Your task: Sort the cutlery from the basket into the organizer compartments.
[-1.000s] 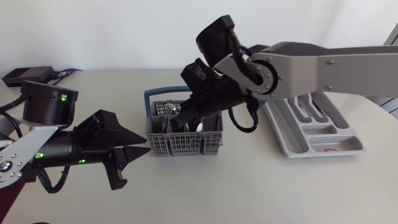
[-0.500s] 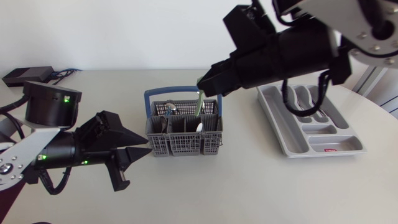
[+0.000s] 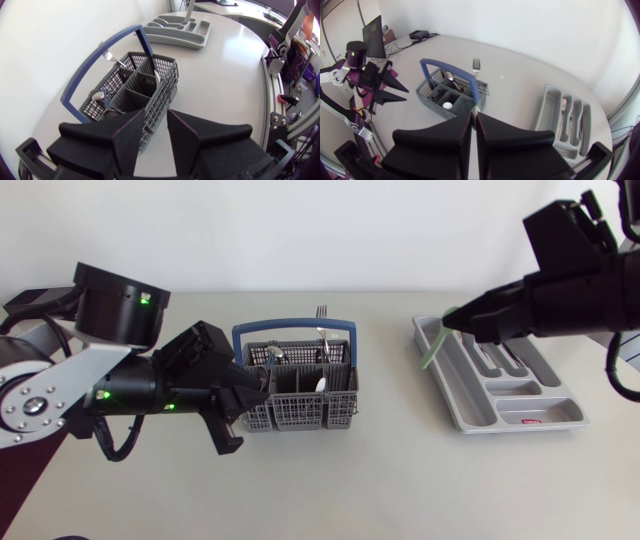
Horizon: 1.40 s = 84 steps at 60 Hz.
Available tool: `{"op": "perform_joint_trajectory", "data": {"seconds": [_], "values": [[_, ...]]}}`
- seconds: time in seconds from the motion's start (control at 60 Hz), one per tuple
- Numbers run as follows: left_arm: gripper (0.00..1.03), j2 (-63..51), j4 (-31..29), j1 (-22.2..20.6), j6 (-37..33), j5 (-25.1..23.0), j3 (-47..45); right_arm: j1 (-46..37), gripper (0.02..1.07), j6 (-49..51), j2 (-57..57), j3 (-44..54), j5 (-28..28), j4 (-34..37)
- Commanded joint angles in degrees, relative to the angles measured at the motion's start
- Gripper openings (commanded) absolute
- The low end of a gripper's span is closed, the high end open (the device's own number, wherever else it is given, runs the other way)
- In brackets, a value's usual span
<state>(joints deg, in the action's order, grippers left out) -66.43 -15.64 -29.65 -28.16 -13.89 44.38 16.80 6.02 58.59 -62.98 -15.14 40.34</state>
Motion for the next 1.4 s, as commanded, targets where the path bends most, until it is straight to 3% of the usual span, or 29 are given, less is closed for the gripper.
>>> {"op": "perform_joint_trajectory", "data": {"seconds": [0.0, 0.15, 0.533, 0.917, 1.233, 1.333, 1.383], "values": [[0.33, -2.38, -1.06, -2.34, 1.88, 1.76, 3.08, -4.93, 0.08, 3.65, -1.81, 4.01, 0.37, 1.06], [0.33, -5.37, -1.41, -5.86, 3.73, 4.84, 5.72, -13.72, 0.08, 9.97, -3.48, 10.07, 2.92, 0.27], [0.33, -9.85, -1.94, -7.79, 4.87, 7.12, 9.32, -32.27, 0.08, 22.89, 0.91, 21.23, 7.31, -12.92], [0.33, -11.70, -1.94, -9.37, 5.40, 8.70, 10.38, -41.67, 0.08, 29.93, 11.73, 25.10, 7.84, -27.77], [0.33, -12.84, -1.85, -9.81, 5.66, 9.23, 10.99, -43.34, 0.08, 31.77, 24.03, 26.59, 11.36, -40.51], [0.33, -12.93, -1.85, -10.17, 5.93, 9.23, 11.08, -42.37, 0.10, 31.77, 26.05, 27.47, 12.67, -42.71], [0.33, -13.37, -1.85, -10.43, 6.01, 9.32, 11.17, -41.85, 0.18, 31.77, 27.55, 28.26, 13.29, -44.56]]}}
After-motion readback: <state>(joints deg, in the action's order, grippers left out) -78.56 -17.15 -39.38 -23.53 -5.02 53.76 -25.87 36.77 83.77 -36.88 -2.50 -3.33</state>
